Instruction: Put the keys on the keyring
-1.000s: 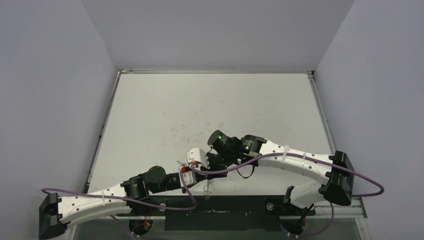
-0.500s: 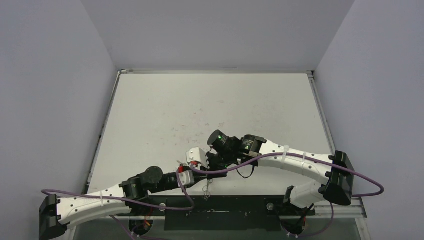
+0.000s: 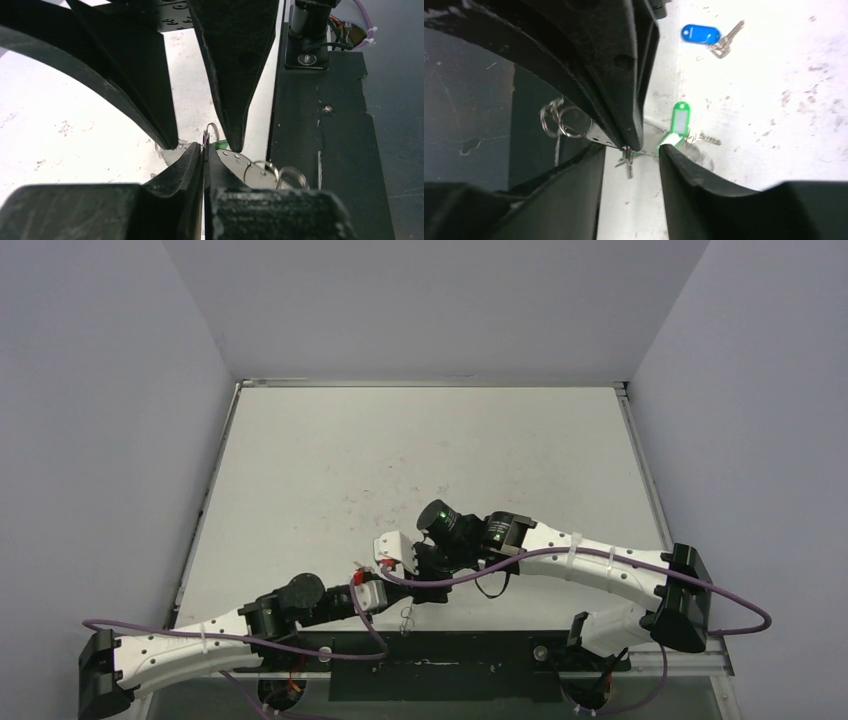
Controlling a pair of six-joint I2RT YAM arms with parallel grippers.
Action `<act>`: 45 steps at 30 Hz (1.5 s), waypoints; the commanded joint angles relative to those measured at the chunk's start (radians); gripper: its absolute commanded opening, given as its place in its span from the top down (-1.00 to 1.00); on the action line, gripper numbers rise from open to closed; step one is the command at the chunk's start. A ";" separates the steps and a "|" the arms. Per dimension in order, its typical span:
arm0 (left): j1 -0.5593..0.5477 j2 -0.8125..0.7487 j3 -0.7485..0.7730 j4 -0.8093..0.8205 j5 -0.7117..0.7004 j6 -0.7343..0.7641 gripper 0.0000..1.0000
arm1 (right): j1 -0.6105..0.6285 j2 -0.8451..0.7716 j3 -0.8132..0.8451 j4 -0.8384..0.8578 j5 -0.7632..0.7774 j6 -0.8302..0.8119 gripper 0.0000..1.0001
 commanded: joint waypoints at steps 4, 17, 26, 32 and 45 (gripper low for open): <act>-0.004 -0.046 -0.057 0.232 -0.016 -0.035 1.00 | -0.083 -0.148 -0.130 0.273 -0.016 0.070 -0.06; -0.004 -0.054 -0.101 0.361 -0.002 -0.036 1.00 | -0.168 -0.398 -0.483 0.705 -0.272 0.049 0.04; -0.004 -0.049 -0.093 0.363 0.005 -0.036 1.00 | -0.168 -0.366 -0.503 0.783 -0.256 0.086 0.34; -0.004 -0.051 -0.092 0.367 0.004 -0.037 1.00 | -0.164 -0.328 -0.493 0.801 -0.297 0.087 0.43; -0.004 -0.063 -0.098 0.355 -0.009 -0.043 1.00 | -0.157 -0.301 -0.455 0.720 -0.271 0.072 1.00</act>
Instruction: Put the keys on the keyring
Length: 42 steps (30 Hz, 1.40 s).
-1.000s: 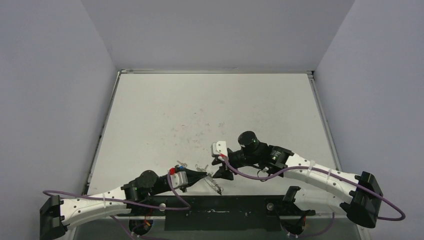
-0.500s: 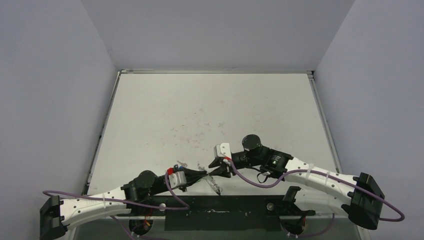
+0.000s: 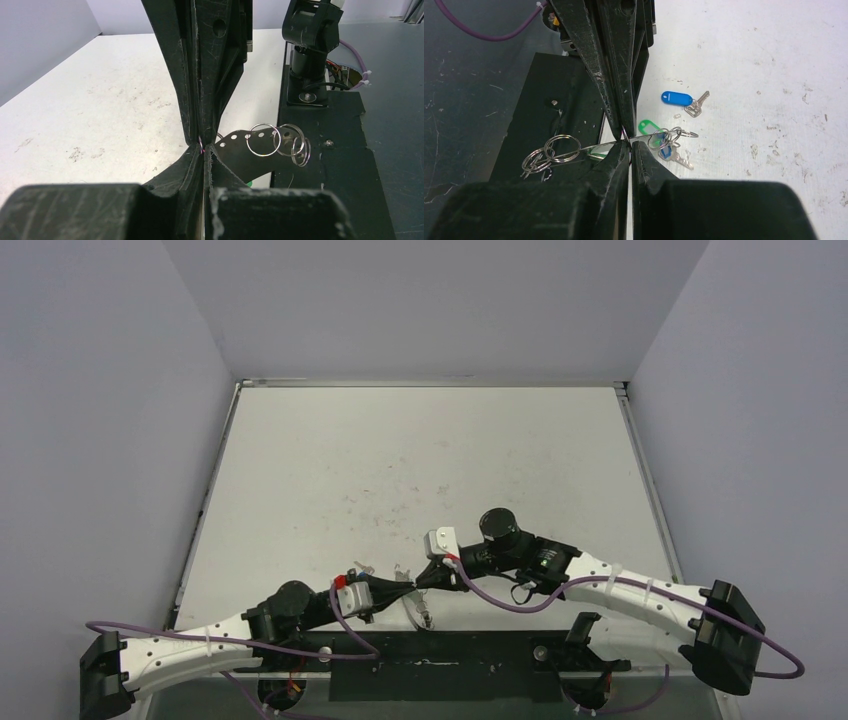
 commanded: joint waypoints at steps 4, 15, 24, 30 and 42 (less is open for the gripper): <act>-0.004 -0.047 0.036 -0.001 -0.040 -0.005 0.80 | 0.013 0.029 0.129 -0.139 0.041 -0.009 1.00; -0.004 -0.057 0.206 -0.432 -0.140 0.061 0.27 | 0.095 0.190 0.416 -0.625 0.314 -0.009 1.00; -0.005 0.048 0.228 -0.390 -0.114 0.072 0.32 | 0.135 0.331 0.589 -0.808 0.375 0.038 1.00; -0.005 0.105 0.231 -0.339 -0.097 0.070 0.36 | 0.144 0.347 0.606 -0.794 0.360 0.038 1.00; -0.004 0.161 0.196 -0.191 -0.063 0.066 0.54 | 0.152 0.363 0.607 -0.770 0.321 0.036 1.00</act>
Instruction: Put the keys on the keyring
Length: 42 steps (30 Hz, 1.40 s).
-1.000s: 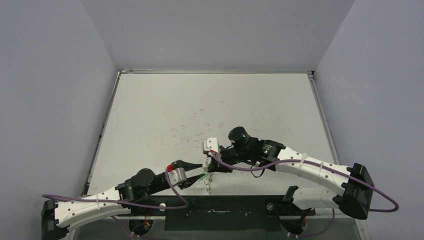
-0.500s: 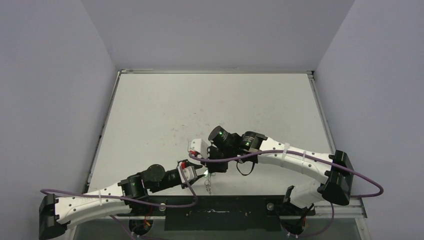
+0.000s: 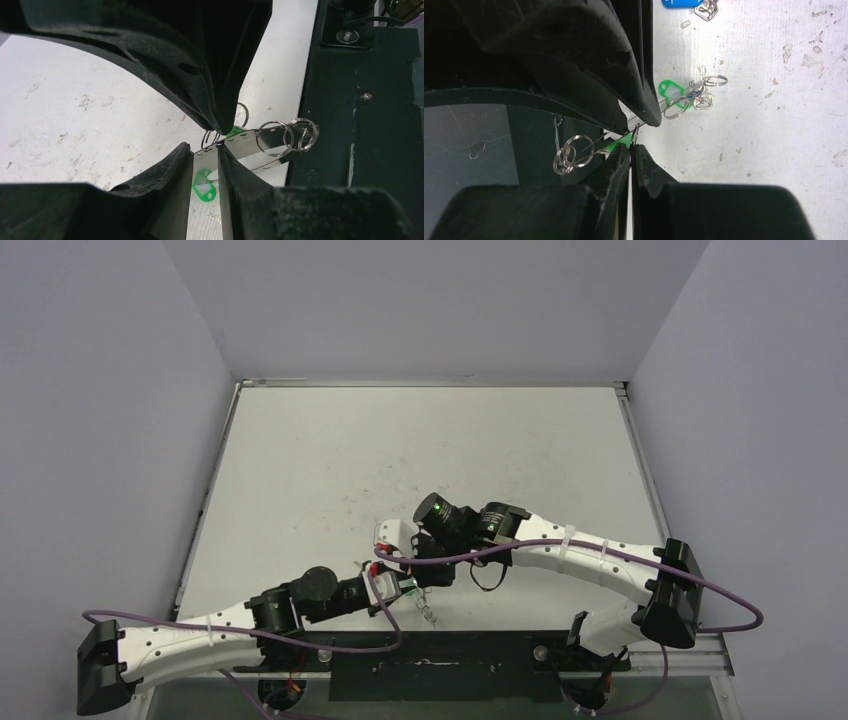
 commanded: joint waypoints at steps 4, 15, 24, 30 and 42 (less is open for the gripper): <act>-0.005 0.037 0.028 0.132 0.080 0.008 0.56 | 0.012 0.005 0.033 0.038 -0.033 0.010 1.00; -0.005 0.046 0.025 0.169 0.096 0.016 1.00 | 0.013 0.007 0.021 0.048 -0.080 -0.002 1.00; -0.005 0.013 0.025 0.112 0.076 -0.002 1.00 | 0.010 -0.026 -0.007 0.100 -0.074 -0.012 1.00; -0.005 -0.062 0.018 0.053 0.029 -0.045 0.62 | -0.015 -0.060 -0.037 0.147 -0.076 0.010 1.00; -0.004 -0.277 -0.045 0.053 -0.058 -0.077 0.33 | -0.034 -0.093 -0.055 0.150 -0.060 0.001 1.00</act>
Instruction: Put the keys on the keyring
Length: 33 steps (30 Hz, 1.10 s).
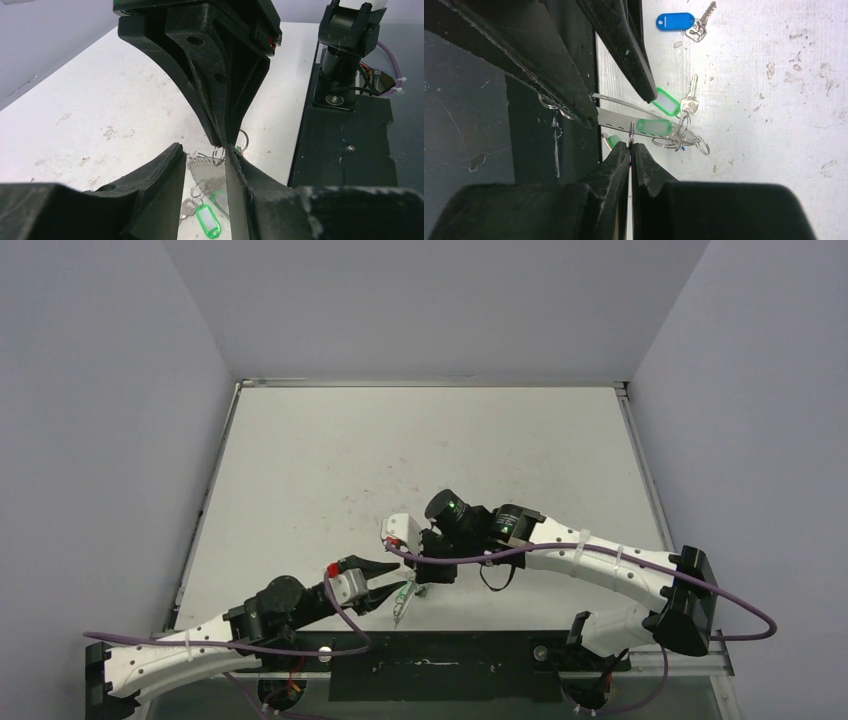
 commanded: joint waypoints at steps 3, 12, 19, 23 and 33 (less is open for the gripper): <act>-0.004 0.009 0.013 0.016 -0.032 -0.016 0.29 | 0.003 -0.001 0.019 0.050 -0.040 -0.001 1.00; -0.004 0.134 0.058 -0.001 0.010 0.004 0.38 | 0.025 0.027 0.057 0.028 -0.059 -0.022 1.00; -0.004 0.191 0.059 0.044 0.030 0.010 0.42 | 0.036 0.026 0.060 0.028 -0.070 -0.022 1.00; -0.004 0.209 0.053 0.077 0.035 0.012 0.46 | 0.044 0.035 0.063 0.022 -0.074 -0.024 1.00; -0.004 0.216 0.049 0.122 0.076 0.005 0.91 | 0.050 0.053 0.065 0.020 -0.066 -0.027 1.00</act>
